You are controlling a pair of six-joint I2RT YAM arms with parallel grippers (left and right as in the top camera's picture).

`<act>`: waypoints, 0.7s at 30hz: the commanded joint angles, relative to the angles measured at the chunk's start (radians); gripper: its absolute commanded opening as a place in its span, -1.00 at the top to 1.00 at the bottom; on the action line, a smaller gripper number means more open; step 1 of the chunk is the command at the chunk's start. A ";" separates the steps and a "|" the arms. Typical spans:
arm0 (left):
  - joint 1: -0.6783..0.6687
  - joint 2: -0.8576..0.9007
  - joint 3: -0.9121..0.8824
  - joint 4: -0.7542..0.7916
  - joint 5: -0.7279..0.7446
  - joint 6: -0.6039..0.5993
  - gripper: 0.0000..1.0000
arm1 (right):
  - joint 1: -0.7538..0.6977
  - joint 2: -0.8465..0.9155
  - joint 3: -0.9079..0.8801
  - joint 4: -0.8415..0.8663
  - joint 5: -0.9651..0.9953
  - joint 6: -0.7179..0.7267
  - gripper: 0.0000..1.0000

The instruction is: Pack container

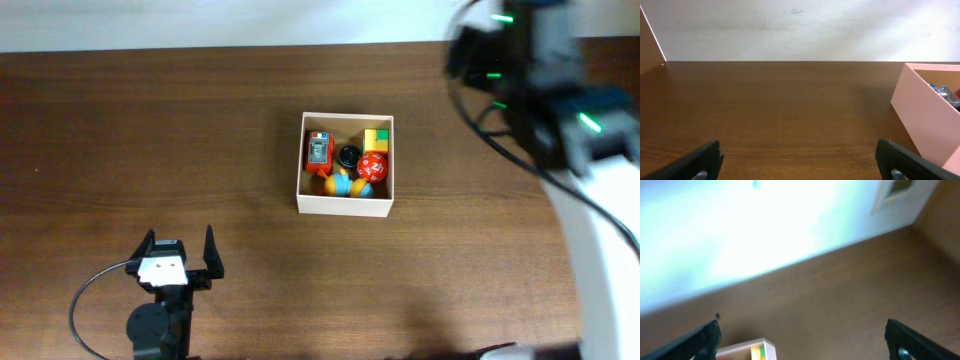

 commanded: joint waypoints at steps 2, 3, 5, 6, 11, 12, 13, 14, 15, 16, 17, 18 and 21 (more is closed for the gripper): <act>-0.004 -0.010 -0.002 -0.008 -0.007 0.019 -0.98 | -0.111 -0.179 -0.243 0.188 -0.078 0.006 -0.97; -0.004 -0.010 -0.002 -0.008 -0.007 0.019 -0.99 | -0.139 -0.225 -0.320 0.247 -0.109 0.006 -0.98; -0.004 -0.010 -0.002 -0.008 -0.007 0.019 -0.98 | -0.182 -0.311 -0.472 0.358 -0.156 0.005 -0.98; -0.004 -0.010 -0.002 -0.008 -0.007 0.019 -0.99 | -0.201 -0.359 -0.559 0.424 -0.172 0.005 -0.98; -0.004 -0.010 -0.002 -0.008 -0.007 0.019 -0.99 | -0.230 -0.581 -0.966 0.744 -0.176 -0.065 -0.98; -0.004 -0.010 -0.002 -0.008 -0.007 0.019 -0.99 | -0.229 -0.647 -1.087 0.846 -0.176 -0.089 -0.98; -0.004 -0.010 -0.002 -0.008 -0.007 0.019 -0.99 | -0.229 -0.684 -1.155 0.901 -0.176 -0.100 -0.98; -0.004 -0.010 -0.002 -0.008 -0.007 0.019 -0.99 | -0.229 -0.724 -1.222 0.952 -0.175 -0.101 -0.98; -0.004 -0.010 -0.002 -0.008 -0.007 0.019 -0.99 | -0.229 -0.769 -1.294 1.004 -0.175 -0.101 -0.97; -0.004 -0.010 -0.002 -0.008 -0.007 0.019 -0.99 | -0.229 -0.808 -1.353 1.042 -0.175 -0.101 -0.98; -0.004 -0.010 -0.002 -0.008 -0.007 0.019 -0.99 | -0.229 -0.851 -1.415 1.076 -0.176 -0.100 -0.98; -0.004 -0.010 -0.002 -0.008 -0.007 0.019 -0.99 | -0.227 -0.887 -1.463 1.097 -0.177 -0.100 -0.98; -0.004 -0.010 -0.002 -0.008 -0.007 0.019 -0.99 | -0.204 -1.008 -1.606 1.146 -0.175 -0.101 -0.98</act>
